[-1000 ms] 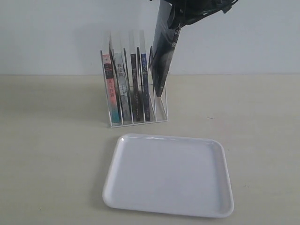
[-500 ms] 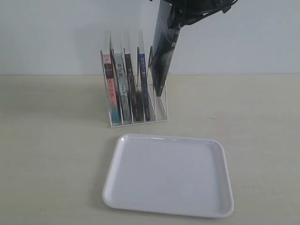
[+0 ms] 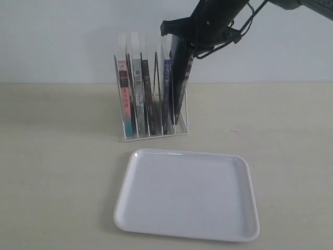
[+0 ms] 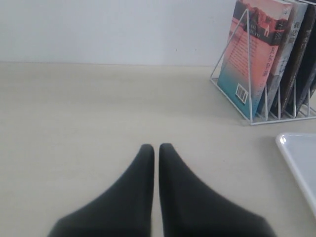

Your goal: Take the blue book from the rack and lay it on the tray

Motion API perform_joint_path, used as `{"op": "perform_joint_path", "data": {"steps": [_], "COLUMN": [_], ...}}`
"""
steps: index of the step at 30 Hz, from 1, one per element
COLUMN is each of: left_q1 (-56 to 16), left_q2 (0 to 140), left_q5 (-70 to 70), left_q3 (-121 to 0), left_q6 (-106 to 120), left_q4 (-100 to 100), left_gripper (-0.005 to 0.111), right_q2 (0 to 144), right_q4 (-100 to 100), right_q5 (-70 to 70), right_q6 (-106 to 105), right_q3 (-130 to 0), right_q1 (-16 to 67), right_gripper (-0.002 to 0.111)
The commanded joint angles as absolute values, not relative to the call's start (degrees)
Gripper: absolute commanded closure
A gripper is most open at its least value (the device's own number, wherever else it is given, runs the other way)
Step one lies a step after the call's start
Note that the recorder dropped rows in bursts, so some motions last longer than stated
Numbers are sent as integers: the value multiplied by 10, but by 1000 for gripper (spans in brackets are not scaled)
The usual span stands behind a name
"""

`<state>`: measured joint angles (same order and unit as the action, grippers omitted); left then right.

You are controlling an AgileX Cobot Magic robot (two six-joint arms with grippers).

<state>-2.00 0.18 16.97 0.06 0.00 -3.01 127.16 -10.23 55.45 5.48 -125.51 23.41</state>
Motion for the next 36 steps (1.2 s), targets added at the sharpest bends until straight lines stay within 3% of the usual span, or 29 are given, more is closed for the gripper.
{"op": "perform_joint_path", "data": {"steps": [1, 4, 9, 18, 25, 36], "left_q1": [-19, -19, -19, -19, -19, -19], "left_q2": [0, 0, 0, 0, 0, 0], "left_q5": [167, 167, 167, 167, 167, 167], "left_q3": [0, 0, 0, 0, 0, 0], "left_q6": [0, 0, 0, 0, 0, 0], "left_q4": [-32, -32, -32, -32, -32, -32], "left_gripper": [103, 103, 103, 103, 103, 103], "right_q2": [1272, 1272, 1257, 1165, 1171, 1251], "right_q4": [-80, -78, -78, -114, 6, 69], "right_q5": [565, 592, 621, 642, 549, 530], "right_q6": [55, 54, 30, 14, 70, 177], "right_q3": [-1259, -1259, -1259, -1259, -1259, -1259], "right_q1": [235, 235, 235, 254, 364, 365], "right_gripper": [107, 97, 70, 69, 69, 69]}}
